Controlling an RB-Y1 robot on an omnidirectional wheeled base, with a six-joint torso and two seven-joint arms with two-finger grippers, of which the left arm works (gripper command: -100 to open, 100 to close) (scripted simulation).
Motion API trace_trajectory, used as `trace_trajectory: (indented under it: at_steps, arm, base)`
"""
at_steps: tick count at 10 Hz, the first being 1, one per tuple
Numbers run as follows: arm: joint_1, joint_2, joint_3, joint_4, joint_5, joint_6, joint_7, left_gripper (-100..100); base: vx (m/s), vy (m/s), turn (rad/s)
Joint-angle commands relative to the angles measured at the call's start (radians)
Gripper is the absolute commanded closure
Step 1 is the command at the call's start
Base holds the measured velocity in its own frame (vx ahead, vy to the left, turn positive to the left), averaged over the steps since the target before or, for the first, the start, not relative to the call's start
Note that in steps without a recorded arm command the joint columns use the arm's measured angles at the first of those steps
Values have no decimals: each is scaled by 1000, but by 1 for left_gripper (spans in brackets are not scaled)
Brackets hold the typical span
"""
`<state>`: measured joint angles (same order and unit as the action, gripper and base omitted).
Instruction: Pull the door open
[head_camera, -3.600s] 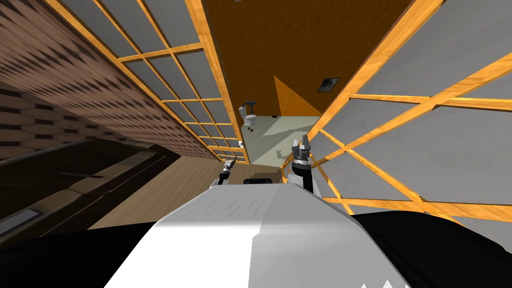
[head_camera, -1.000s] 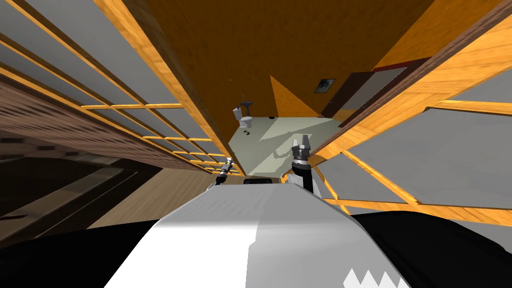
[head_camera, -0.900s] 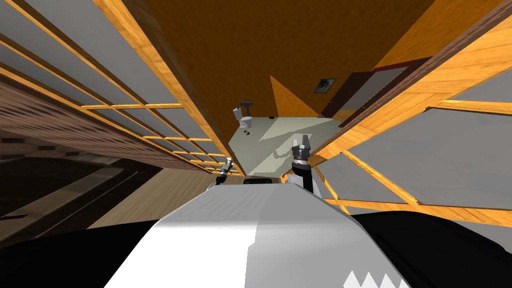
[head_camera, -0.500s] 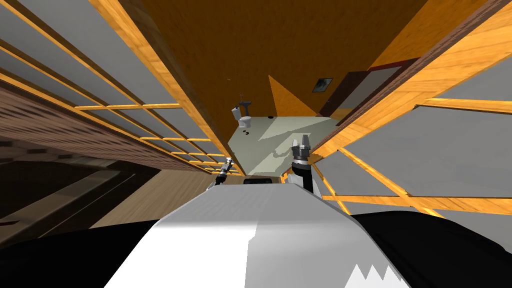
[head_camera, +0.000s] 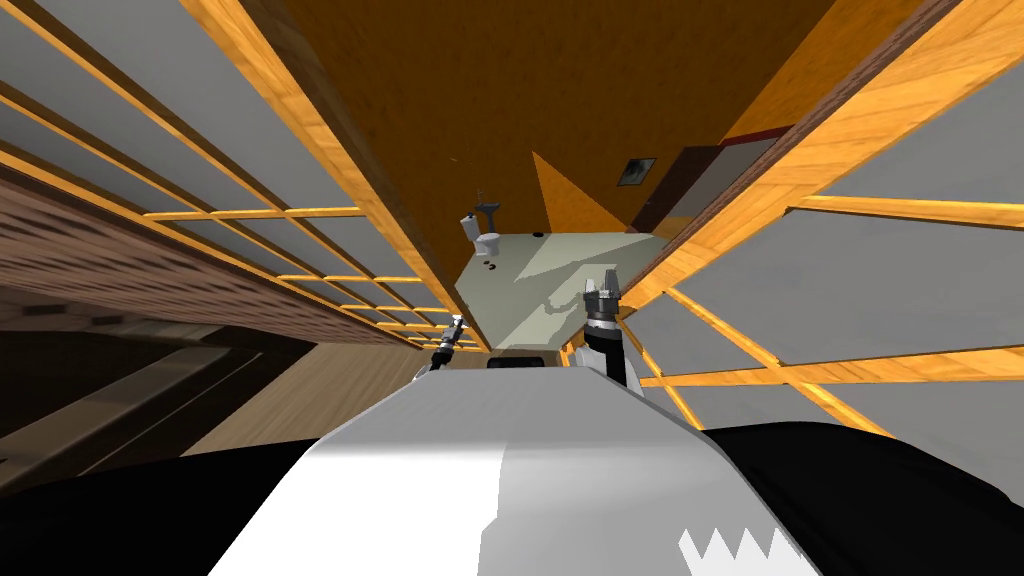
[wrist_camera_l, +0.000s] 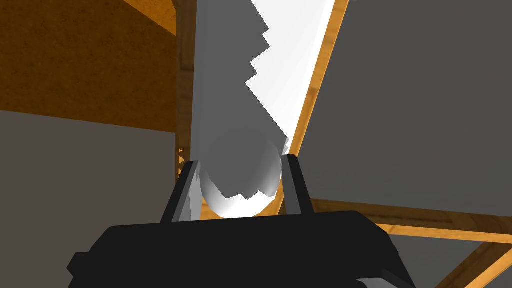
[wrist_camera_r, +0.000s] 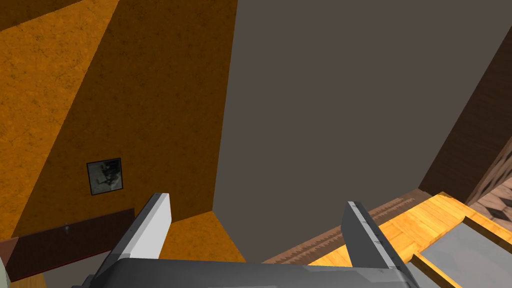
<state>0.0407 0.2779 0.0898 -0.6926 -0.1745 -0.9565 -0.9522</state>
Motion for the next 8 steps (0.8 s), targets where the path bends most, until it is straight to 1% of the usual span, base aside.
trace_trajectory:
  at_steps: [1,4,5,7,8]
  arm:
    - [6,-8,-9,-11,3,4,28,100]
    - [4,-9,-17,-12,33,8,117,100]
    - [4,-9,-17,-12,33,8,123,100]
    - [1,-11,-24,-12,57,11,188,100]
    - [1,-11,-24,-12,57,11,198,100]
  base:
    - [-34,11,-29]
    - [-44,17,-70]
    - [-39,22,-27]
    - [-48,20,-67]
    - [-43,18,-39]
